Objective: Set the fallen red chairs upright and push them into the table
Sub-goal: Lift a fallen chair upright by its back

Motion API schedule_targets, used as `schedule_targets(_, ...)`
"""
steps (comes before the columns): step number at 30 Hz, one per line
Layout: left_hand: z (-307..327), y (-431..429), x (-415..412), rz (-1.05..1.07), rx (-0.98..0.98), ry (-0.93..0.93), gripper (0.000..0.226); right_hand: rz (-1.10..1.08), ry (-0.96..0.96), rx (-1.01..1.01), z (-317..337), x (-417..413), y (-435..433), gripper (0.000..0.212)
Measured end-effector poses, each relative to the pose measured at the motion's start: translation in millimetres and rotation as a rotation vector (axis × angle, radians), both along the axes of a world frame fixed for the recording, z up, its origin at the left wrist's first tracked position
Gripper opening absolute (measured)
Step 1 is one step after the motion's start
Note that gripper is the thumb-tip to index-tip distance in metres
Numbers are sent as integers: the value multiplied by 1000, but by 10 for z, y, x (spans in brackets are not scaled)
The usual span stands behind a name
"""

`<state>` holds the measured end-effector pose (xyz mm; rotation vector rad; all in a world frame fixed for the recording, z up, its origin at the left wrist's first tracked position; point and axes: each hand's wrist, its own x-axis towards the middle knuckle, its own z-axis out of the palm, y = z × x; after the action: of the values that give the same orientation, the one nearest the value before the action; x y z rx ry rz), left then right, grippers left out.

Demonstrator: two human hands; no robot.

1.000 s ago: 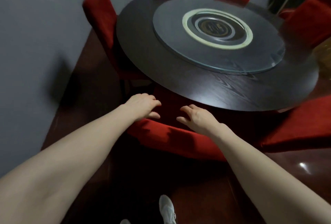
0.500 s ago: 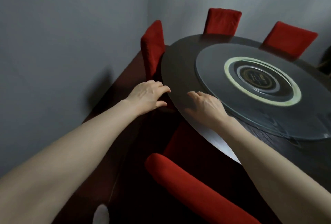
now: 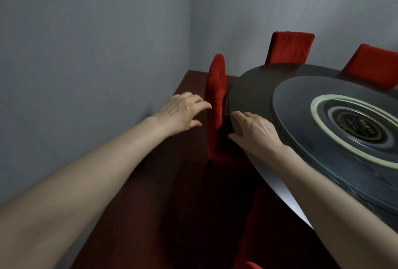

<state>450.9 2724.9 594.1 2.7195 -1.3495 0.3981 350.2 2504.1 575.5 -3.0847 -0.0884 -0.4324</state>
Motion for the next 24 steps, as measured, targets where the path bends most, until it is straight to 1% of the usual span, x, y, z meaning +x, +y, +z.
schedule_targets(5, -87, -2, 812, -74, 23, 12, 64, -63, -16, -18, -18, 688, 49, 58)
schedule_targets(10, -244, -232, 1638, -143, 39, -7, 66, -117, -30, -11, -82, 1455, -214, 52)
schedule_targets(13, -293, -468, 2220, -179, 72, -13, 67, -136, -30, 9, -152, 2042, -407, 50)
schedule_targets(16, -283, -738, 2814, -207, 106, -30, 69, -147, -7, 8, -236, 2633, -577, 56)
schedule_targets(19, -214, -1049, 3446, -220, 151, -10, 71, -171, 36, 30, -247, 3223, -791, 60)
schedule_targets(24, -270, -1521, 4291, -260, 206, 34, 79, -206, 79, 41, -329, 3937, -1146, 59)
